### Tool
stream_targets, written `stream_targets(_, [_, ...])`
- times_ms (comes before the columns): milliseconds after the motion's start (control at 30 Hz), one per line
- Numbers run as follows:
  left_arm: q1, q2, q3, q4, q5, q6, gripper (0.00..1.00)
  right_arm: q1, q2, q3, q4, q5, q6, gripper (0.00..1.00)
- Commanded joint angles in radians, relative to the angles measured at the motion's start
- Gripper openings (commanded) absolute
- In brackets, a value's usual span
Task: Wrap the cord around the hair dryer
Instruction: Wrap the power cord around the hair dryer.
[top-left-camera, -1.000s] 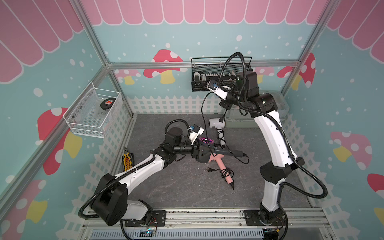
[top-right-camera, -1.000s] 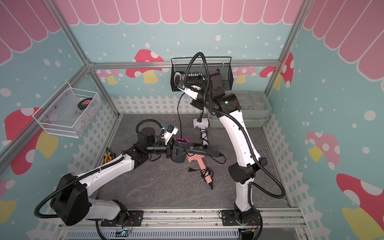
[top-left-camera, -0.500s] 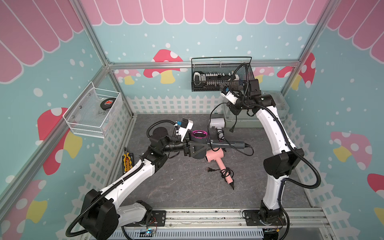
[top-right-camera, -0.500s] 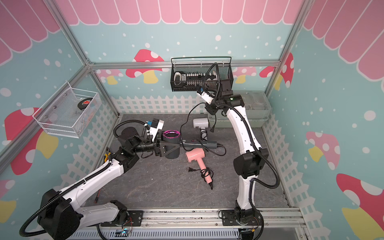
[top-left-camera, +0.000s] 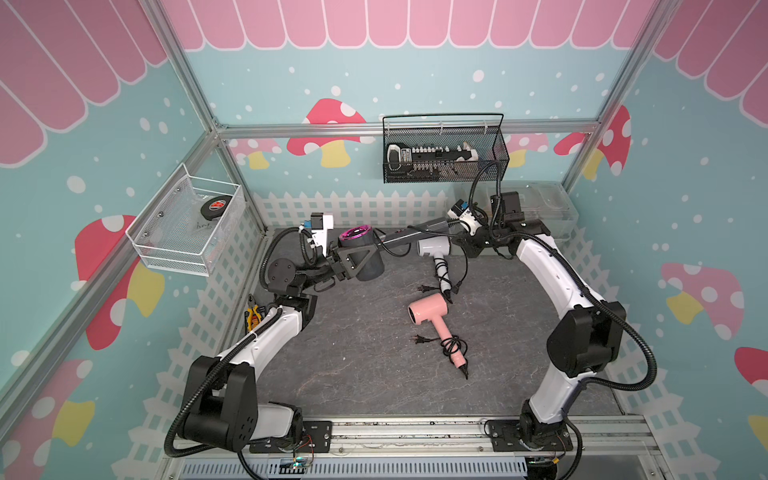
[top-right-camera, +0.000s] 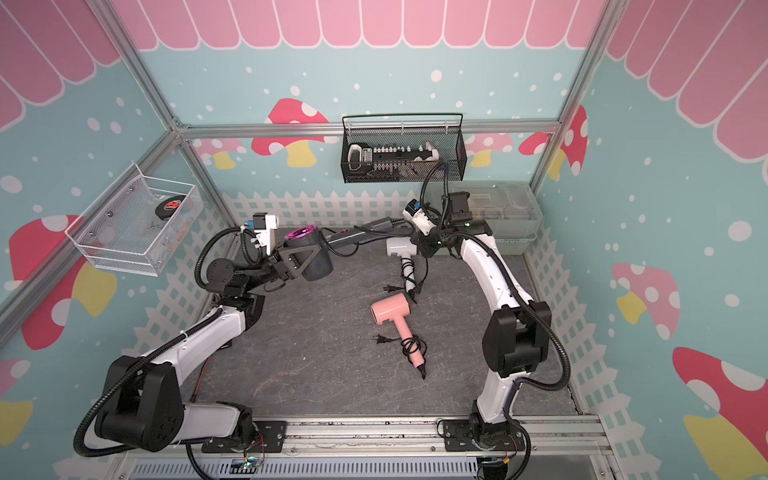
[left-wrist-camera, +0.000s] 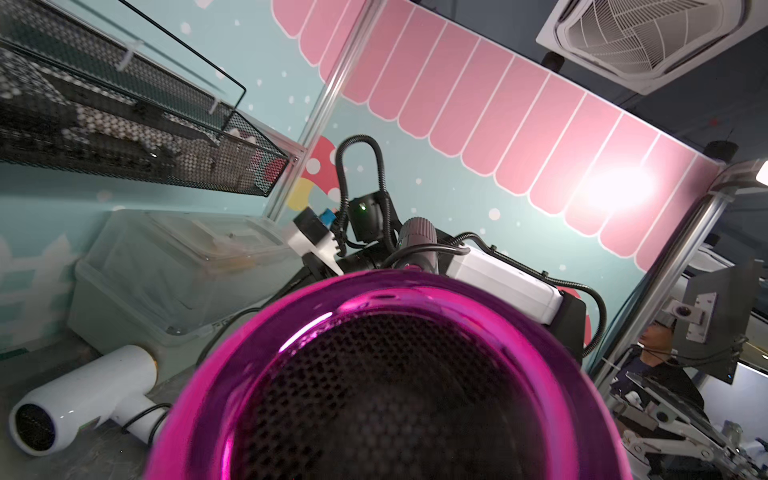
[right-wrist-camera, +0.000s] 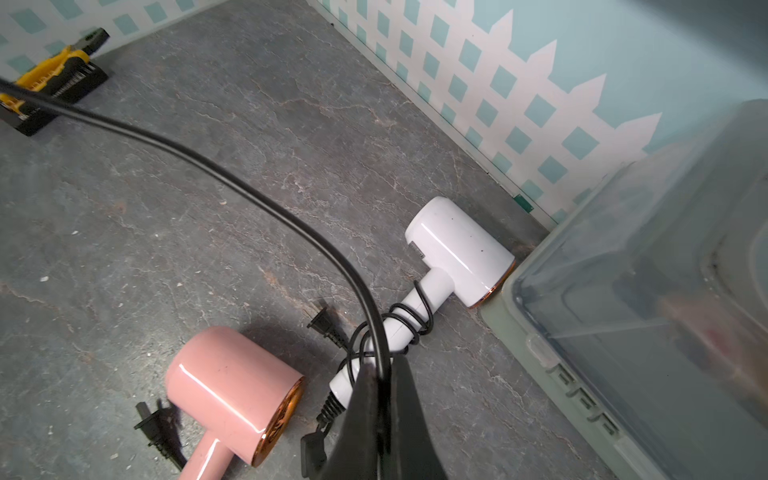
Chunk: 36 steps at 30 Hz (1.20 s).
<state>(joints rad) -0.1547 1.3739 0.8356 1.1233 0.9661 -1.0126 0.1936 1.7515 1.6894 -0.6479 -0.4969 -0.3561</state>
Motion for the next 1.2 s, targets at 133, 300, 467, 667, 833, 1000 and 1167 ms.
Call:
stream_targets(133, [0.117,-0.060,0.052,-0.055,-0.158,0.057,0.00,0.014,-0.172,-0.179,0.045,-0.058,0.028,0.00])
stream_targets(300, [0.165,-0.098,0.083,-0.276,-0.233,0.200,0.00,0.082,-0.287,-0.275,-0.018,0.012,-0.016,0.00])
stream_targets(467, [0.231,-0.123,0.070,-0.357,-0.331,0.253,0.00,0.121,-0.368,-0.282,-0.094,0.063,-0.053,0.00])
stream_targets(667, [0.310,-0.119,0.059,-0.343,-0.392,0.234,0.00,0.180,-0.423,-0.303,-0.145,0.128,-0.079,0.00])
stream_targets(833, [0.372,-0.111,0.050,-0.317,-0.431,0.199,0.00,0.225,-0.431,-0.329,-0.174,0.164,-0.092,0.00])
stream_targets(1000, [0.434,-0.094,0.034,-0.248,-0.448,0.133,0.00,0.269,-0.425,-0.354,-0.209,0.202,-0.090,0.00])
stream_targets(1167, [0.473,-0.086,0.029,-0.215,-0.460,0.105,0.00,0.286,-0.436,-0.401,-0.216,0.228,-0.071,0.00])
